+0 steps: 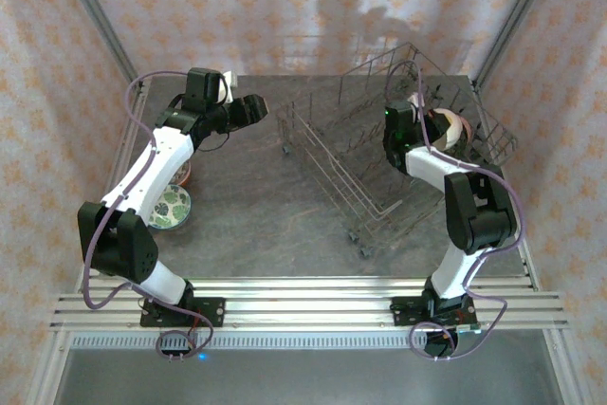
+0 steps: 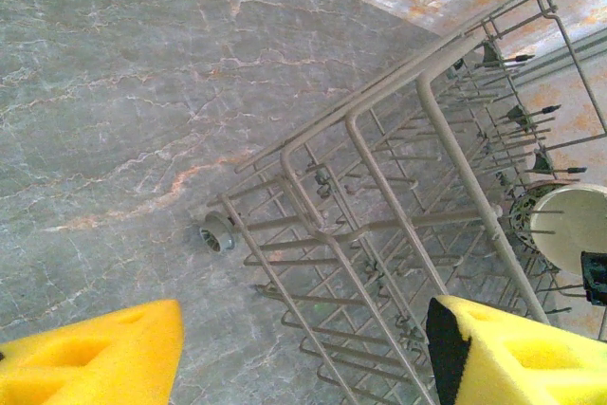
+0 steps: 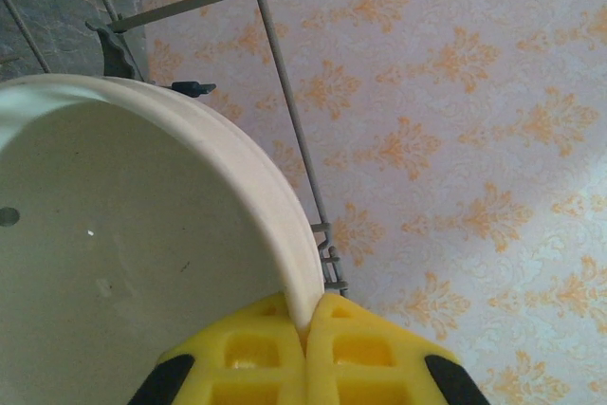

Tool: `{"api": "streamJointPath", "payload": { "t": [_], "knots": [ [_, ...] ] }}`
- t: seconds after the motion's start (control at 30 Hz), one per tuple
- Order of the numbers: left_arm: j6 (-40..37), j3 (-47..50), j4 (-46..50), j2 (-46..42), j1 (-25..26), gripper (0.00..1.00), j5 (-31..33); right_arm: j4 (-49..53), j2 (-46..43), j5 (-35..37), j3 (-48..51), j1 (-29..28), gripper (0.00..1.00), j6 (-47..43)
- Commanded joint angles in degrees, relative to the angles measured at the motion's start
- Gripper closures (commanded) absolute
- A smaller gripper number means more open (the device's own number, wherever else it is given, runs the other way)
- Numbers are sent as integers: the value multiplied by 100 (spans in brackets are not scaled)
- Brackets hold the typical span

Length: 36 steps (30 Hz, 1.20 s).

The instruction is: Load the bowls into the dish rack

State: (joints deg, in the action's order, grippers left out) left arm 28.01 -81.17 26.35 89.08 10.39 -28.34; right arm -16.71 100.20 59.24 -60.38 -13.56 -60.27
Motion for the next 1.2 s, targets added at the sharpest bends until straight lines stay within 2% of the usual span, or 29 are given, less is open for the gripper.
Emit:
{"api": "streamJointPath", "payload": {
  "t": [0.0,0.23,0.73,1.17],
  "knots": [
    [-121,31,-7,-79,-7,30,-75,370,-94,35,-145,178,100,-361],
    [-113,22,-25,-53,-7,30,-115,-511,-309,-177,-67,171,100,-1393],
    [-15,175,-96,-119,7,30,-154,-2071,-628,-644,745,205,100,-2773],
    [13,260,-183,-136,32,30,-238,-2402,-941,-1313,1153,379,100,-3079]
  ]
}}
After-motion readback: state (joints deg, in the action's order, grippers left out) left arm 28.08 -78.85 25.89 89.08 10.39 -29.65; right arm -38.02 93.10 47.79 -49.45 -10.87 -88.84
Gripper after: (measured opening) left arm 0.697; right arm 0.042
